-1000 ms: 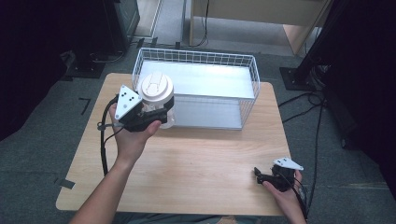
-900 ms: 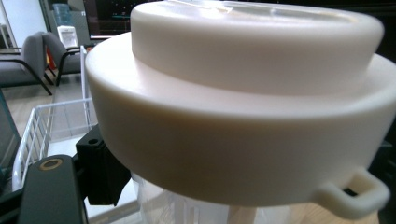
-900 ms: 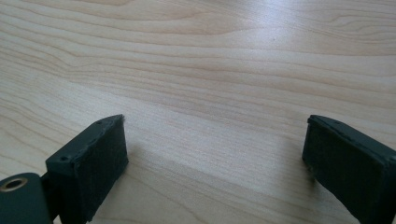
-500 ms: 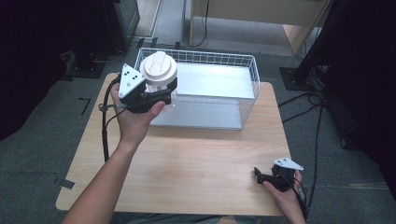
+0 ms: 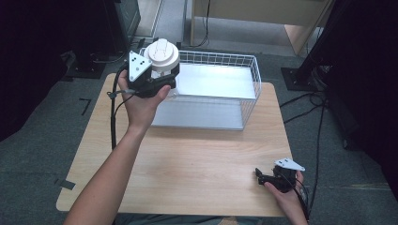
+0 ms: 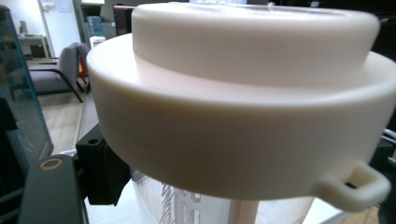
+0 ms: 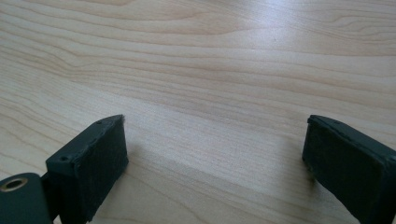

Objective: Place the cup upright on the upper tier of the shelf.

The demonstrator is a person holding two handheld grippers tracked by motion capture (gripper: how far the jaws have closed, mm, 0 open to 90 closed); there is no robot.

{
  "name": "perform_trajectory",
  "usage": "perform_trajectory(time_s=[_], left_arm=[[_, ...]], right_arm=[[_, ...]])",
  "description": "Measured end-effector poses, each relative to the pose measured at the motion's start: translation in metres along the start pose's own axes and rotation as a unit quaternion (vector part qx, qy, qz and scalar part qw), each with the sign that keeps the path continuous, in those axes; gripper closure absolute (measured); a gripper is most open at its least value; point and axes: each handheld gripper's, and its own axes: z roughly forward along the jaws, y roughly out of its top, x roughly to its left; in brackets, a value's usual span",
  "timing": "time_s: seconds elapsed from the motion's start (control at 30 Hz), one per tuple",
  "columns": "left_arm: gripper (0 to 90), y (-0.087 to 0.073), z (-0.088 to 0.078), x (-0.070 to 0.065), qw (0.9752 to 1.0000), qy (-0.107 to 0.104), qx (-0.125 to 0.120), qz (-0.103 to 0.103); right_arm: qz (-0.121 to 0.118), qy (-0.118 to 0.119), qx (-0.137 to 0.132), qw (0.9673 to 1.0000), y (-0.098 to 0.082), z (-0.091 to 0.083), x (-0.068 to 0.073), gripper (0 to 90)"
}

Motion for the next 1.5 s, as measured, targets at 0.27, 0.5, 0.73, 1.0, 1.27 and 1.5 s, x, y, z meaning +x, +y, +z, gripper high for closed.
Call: perform_trajectory(time_s=[0.27,0.5,0.73,1.0,1.27,1.5], left_arm=[[16.5,0.002,0.019,0.010,0.9998,0.016,0.013,-0.005],[16.5,0.002,0.037,0.016,0.9992,0.034,0.020,0.000],[16.4,0.005,0.052,0.023,0.9987,0.043,0.028,0.001],[16.3,0.002,0.062,0.029,0.9987,0.048,0.015,-0.008],[15.9,0.003,0.060,0.029,0.9981,0.056,0.026,0.001],[5.7,0.004,0.058,0.033,0.9979,0.040,0.050,-0.011]], right_arm=[[0.000,0.000,0.001,1.0000,0.000,0.000,0.000,6.2],[0.000,0.001,0.001,1.0000,0.000,0.000,0.000,6.2],[0.001,0.001,0.000,1.0000,0.000,0.000,0.000,6.3],[-0.001,0.002,0.000,1.0000,0.000,0.000,0.000,6.5],[-0.003,0.002,0.000,1.0000,0.000,-0.001,0.000,6.5],[-0.003,0.002,0.000,1.0000,0.000,-0.001,0.000,6.5]])
